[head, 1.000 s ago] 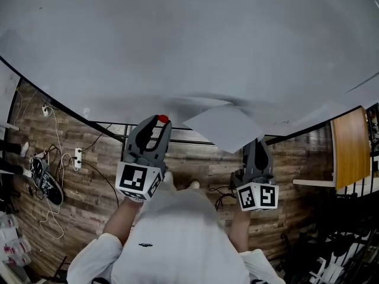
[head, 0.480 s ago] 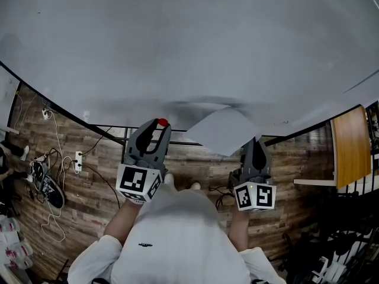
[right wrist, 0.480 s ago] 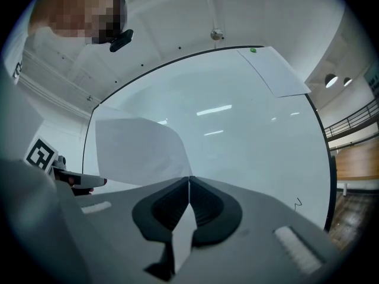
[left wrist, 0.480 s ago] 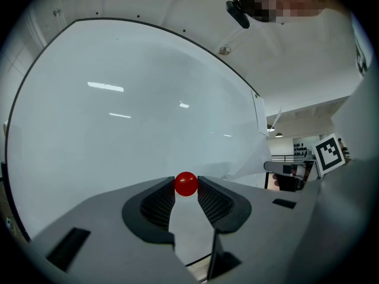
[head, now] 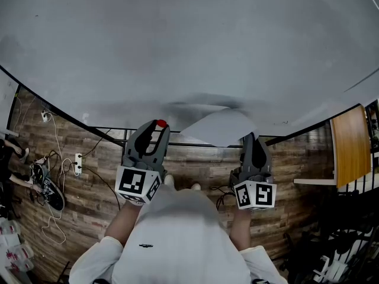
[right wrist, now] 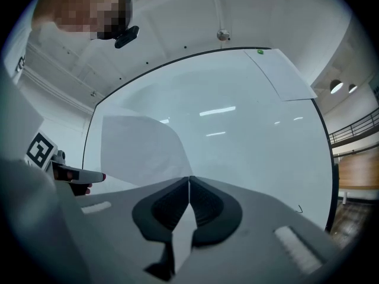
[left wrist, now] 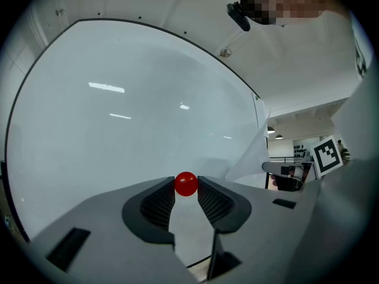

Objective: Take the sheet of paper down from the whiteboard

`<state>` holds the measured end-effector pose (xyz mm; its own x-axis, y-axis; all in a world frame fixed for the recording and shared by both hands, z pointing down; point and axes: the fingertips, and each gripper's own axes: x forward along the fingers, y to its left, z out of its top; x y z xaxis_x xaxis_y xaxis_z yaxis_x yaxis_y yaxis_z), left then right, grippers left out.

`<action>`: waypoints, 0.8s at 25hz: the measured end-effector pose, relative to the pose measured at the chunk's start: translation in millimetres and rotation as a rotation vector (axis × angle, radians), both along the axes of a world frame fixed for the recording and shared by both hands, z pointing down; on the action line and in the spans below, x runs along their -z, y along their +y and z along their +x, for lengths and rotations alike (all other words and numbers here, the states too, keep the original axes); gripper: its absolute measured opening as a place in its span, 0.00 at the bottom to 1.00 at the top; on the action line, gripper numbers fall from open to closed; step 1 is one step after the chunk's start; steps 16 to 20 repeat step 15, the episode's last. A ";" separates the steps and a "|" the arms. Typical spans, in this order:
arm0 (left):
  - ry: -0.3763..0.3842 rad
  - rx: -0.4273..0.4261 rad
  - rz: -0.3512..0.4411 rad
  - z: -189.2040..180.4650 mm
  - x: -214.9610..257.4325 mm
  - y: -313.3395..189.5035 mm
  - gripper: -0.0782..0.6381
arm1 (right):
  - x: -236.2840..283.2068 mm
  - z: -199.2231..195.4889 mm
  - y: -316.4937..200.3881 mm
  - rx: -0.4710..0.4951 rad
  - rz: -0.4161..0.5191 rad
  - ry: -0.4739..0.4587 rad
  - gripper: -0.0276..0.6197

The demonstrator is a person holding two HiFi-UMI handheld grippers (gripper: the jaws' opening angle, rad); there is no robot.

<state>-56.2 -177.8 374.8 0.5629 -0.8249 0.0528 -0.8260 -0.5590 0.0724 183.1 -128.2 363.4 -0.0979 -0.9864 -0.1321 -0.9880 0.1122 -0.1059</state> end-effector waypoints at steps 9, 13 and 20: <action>-0.003 -0.005 0.000 -2.0 1.2 -0.7 0.28 | 0.6 -2.2 -3.9 0.012 -0.004 0.042 0.06; -0.001 -0.006 0.001 -2.2 1.8 -2.0 0.28 | 3.3 -6.5 -6.9 0.018 0.002 0.049 0.06; 0.000 -0.007 0.004 -2.4 2.6 -3.0 0.28 | 4.4 -8.7 -8.9 0.020 0.004 0.054 0.06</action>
